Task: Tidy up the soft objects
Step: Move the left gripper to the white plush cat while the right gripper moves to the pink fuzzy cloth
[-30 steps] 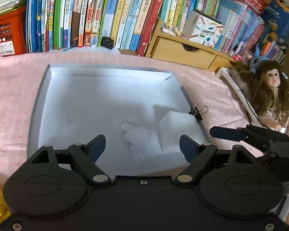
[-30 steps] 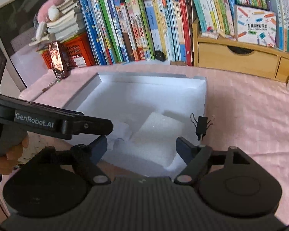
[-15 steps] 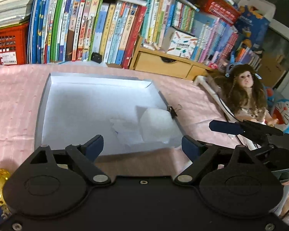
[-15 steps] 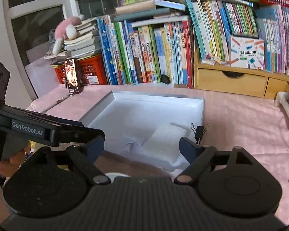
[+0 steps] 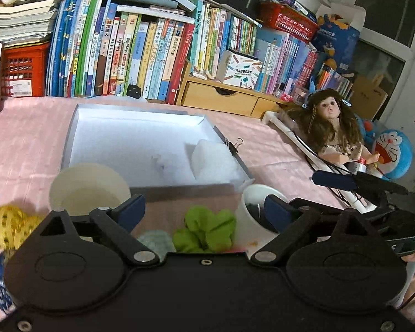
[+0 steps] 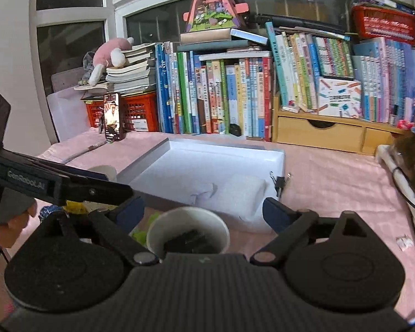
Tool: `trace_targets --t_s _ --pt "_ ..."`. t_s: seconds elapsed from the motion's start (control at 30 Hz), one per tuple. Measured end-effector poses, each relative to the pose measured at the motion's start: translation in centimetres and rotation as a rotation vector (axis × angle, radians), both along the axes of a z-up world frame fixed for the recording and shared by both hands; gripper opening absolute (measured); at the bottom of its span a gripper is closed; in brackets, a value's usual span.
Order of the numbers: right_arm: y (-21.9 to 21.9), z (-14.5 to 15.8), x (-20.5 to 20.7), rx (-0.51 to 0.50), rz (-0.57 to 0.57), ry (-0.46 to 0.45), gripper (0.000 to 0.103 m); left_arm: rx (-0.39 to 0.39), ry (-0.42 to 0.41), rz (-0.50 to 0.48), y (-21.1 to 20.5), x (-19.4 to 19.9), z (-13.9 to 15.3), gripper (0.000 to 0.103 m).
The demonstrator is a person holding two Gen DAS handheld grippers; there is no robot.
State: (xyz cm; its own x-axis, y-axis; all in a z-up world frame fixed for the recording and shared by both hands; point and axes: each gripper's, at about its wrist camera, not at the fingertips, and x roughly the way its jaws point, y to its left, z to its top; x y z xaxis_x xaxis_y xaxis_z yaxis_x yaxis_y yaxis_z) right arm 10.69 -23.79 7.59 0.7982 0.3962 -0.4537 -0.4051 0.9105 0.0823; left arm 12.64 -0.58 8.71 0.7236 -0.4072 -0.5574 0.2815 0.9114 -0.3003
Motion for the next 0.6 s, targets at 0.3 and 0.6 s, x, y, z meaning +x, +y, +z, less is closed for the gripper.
trace_targets --t_s 0.3,0.6 --pt "-0.9 -2.8 -3.8 -0.021 -0.123 -0.030 0.098 0.043 -0.033 0.001 -1.0 -4.0 -2.4 0.094" --pt "-4.9 -2.9 -4.0 0.049 -0.223 0.071 0.098 0.097 -0.063 -0.135 -6.3 -8.0 -4.8 0.094"
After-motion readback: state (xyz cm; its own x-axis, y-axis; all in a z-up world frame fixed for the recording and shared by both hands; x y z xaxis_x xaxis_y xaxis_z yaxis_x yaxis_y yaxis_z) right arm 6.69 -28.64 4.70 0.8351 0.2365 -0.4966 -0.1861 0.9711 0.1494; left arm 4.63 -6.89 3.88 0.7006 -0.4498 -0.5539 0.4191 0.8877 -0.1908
